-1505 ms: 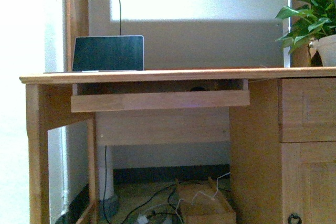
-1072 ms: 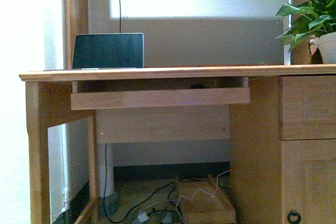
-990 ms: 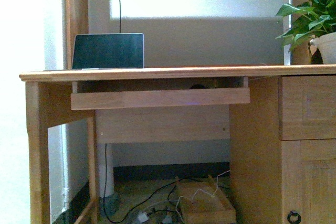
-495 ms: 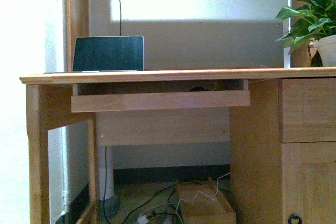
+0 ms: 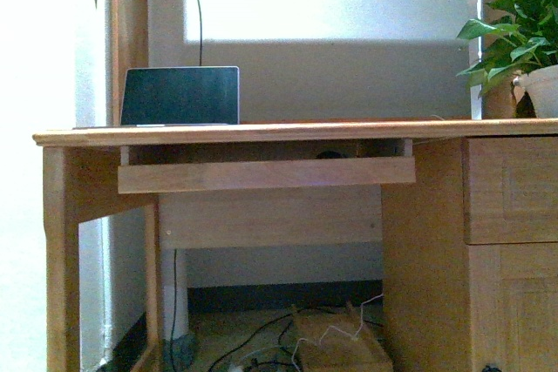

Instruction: Place mouse

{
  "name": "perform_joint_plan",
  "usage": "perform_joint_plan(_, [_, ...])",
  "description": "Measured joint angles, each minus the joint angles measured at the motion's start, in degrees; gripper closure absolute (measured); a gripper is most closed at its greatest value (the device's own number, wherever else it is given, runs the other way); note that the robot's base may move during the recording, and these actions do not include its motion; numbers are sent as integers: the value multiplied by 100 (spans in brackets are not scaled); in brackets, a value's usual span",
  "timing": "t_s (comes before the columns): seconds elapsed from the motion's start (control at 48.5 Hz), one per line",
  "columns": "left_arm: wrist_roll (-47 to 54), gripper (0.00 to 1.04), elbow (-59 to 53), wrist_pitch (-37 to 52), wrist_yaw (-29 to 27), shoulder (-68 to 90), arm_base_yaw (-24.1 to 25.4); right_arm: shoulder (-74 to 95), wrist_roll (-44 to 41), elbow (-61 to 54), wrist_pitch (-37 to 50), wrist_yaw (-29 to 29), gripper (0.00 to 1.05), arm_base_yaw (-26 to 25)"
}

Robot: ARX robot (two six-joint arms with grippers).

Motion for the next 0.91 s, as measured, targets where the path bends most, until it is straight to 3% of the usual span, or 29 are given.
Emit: perform_joint_plan(0.907, [2, 8, 0, 0, 0, 0, 0, 2, 0, 0, 2, -4, 7, 0])
